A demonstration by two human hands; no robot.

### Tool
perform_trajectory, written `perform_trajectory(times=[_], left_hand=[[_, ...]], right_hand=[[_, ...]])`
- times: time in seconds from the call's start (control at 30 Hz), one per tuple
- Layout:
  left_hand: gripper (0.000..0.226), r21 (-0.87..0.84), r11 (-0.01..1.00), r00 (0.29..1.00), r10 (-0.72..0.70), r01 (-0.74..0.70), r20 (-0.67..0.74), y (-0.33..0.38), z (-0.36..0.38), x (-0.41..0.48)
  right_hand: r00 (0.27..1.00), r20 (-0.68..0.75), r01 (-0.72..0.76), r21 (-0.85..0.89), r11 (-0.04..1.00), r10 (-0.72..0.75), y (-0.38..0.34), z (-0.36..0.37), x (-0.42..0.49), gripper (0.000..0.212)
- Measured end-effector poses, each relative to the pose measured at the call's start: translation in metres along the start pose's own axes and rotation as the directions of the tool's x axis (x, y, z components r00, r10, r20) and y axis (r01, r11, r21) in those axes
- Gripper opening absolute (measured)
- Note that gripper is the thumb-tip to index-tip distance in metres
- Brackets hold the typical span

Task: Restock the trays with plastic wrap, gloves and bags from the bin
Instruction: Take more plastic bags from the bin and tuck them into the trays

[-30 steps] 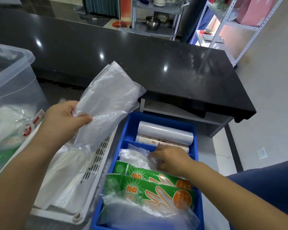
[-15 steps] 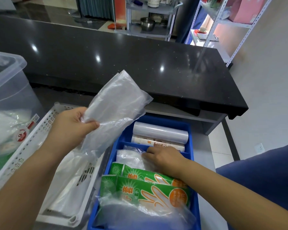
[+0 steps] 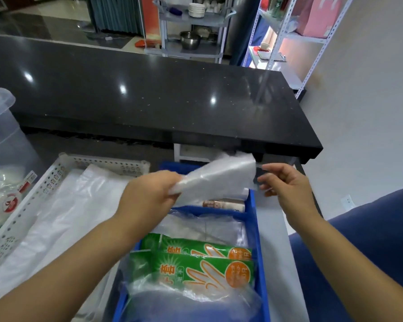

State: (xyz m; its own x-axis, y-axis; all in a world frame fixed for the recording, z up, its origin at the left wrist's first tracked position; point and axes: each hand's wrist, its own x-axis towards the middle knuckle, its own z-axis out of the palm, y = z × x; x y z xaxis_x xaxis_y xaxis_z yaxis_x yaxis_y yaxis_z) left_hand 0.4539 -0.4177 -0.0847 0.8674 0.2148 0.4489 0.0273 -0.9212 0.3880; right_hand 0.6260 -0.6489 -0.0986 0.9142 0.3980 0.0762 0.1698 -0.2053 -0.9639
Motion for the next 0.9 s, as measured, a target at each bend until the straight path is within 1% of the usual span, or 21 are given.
perform_trajectory(times=[0.03, 0.07, 0.1, 0.17, 0.2, 0.23, 0.3, 0.37, 0.4, 0.43, 0.47, 0.5, 0.53, 0.57, 0.67, 0.73, 0.77, 0.8, 0.83, 0.87, 0.9], left_hand=[[0.009, 0.028, 0.999, 0.996, 0.020, -0.023, 0.085, 0.001, 0.012, -0.003], [0.008, 0.055, 0.998, 0.980, 0.009, -0.020, 0.197, 0.001, 0.024, -0.006], [0.008, 0.085, 0.996, 0.946, -0.026, -0.002, 0.322, 0.000, 0.034, -0.009], [0.006, 0.107, 0.991, 0.834, -0.123, 0.077, 0.539, -0.008, 0.048, -0.011], [0.008, 0.096, 0.988, 0.777, -0.153, 0.120, 0.611, -0.012, 0.052, -0.009], [0.012, 0.088, 0.986, 0.738, -0.163, 0.140, 0.655, -0.015, 0.055, -0.007], [0.017, 0.092, 0.989, 0.688, -0.147, 0.116, 0.711, -0.021, 0.059, 0.000], [0.014, 0.084, 0.987, 0.620, -0.151, 0.136, 0.770, -0.024, 0.061, 0.007], [0.012, 0.062, 0.983, 0.578, -0.153, 0.173, 0.801, -0.025, 0.062, 0.010], [0.011, 0.041, 0.975, 0.538, -0.156, 0.220, 0.828, -0.025, 0.063, 0.011], [0.012, 0.027, 0.965, 0.508, -0.161, 0.261, 0.846, -0.025, 0.064, 0.013], [0.012, 0.025, 0.959, 0.498, -0.169, 0.283, 0.851, -0.025, 0.066, 0.013], [0.014, 0.027, 0.957, 0.507, -0.177, 0.289, 0.843, -0.025, 0.067, 0.012], [0.017, 0.036, 0.962, 0.538, -0.181, 0.269, 0.823, -0.026, 0.067, 0.012], [0.037, 0.108, 0.990, 0.693, -0.138, 0.086, 0.707, -0.031, 0.058, 0.009], [0.051, 0.158, 0.987, 0.804, -0.062, -0.040, 0.591, -0.039, 0.050, 0.005], [0.054, 0.161, 0.983, 0.845, -0.016, -0.083, 0.535, -0.043, 0.047, 0.003], [0.054, 0.143, 0.983, 0.869, 0.030, -0.115, 0.493, -0.046, 0.045, 0.001], [0.054, 0.116, 0.983, 0.878, 0.071, -0.142, 0.473, -0.047, 0.045, -0.001], [0.053, 0.095, 0.981, 0.873, 0.106, -0.171, 0.476, -0.047, 0.045, -0.004], [0.052, 0.085, 0.975, 0.855, 0.137, -0.206, 0.501, -0.048, 0.046, -0.007]], right_hand=[[1.000, -0.005, -0.015, -0.005, 1.000, 0.015, 0.004, -0.001, -0.005, 0.020], [1.000, 0.002, -0.031, -0.020, 0.999, 0.031, 0.009, 0.000, -0.010, 0.022], [0.999, 0.017, -0.047, -0.046, 0.998, 0.047, 0.013, 0.002, -0.014, 0.024], [0.994, 0.083, -0.065, -0.117, 0.991, 0.075, 0.022, 0.008, -0.024, 0.025], [0.987, 0.139, -0.063, -0.152, 0.986, 0.084, 0.025, 0.011, -0.028, 0.025], [0.973, 0.211, -0.055, -0.186, 0.981, 0.095, 0.028, 0.013, -0.032, 0.025], [0.920, 0.370, -0.037, -0.246, 0.968, 0.129, 0.030, 0.020, -0.039, 0.030], [0.867, 0.467, 0.014, -0.375, 0.927, 0.176, 0.033, 0.027, -0.043, 0.042], [0.857, 0.476, 0.054, -0.468, 0.882, 0.200, 0.035, 0.031, -0.043, 0.044], [0.857, 0.463, 0.076, -0.545, 0.835, 0.224, 0.036, 0.035, -0.042, 0.042], [0.863, 0.440, 0.073, -0.595, 0.800, 0.249, 0.037, 0.039, -0.040, 0.037], [0.866, 0.418, 0.059, -0.629, 0.775, 0.274, 0.038, 0.043, -0.038, 0.034], [0.870, 0.400, 0.053, -0.658, 0.751, 0.289, 0.038, 0.046, -0.035, 0.032], [0.875, 0.389, 0.067, -0.687, 0.724, 0.288, 0.039, 0.050, -0.033, 0.030], [0.883, 0.402, 0.189, -0.775, 0.603, 0.240, 0.038, 0.058, -0.029, 0.022], [0.873, 0.433, 0.285, -0.826, 0.487, 0.224, 0.039, 0.061, -0.028, 0.020], [0.872, 0.440, 0.317, -0.842, 0.437, 0.215, 0.038, 0.060, -0.027, 0.021], [0.877, 0.442, 0.344, -0.851, 0.396, 0.189, 0.037, 0.059, -0.026, 0.023], [0.885, 0.447, 0.378, -0.855, 0.355, 0.132, 0.036, 0.057, -0.024, 0.026], [0.885, 0.463, 0.427, -0.846, 0.320, 0.045, 0.035, 0.054, -0.022, 0.031], [0.869, 0.494, 0.481, -0.823, 0.302, -0.035, 0.036, 0.052, -0.021, 0.037]])
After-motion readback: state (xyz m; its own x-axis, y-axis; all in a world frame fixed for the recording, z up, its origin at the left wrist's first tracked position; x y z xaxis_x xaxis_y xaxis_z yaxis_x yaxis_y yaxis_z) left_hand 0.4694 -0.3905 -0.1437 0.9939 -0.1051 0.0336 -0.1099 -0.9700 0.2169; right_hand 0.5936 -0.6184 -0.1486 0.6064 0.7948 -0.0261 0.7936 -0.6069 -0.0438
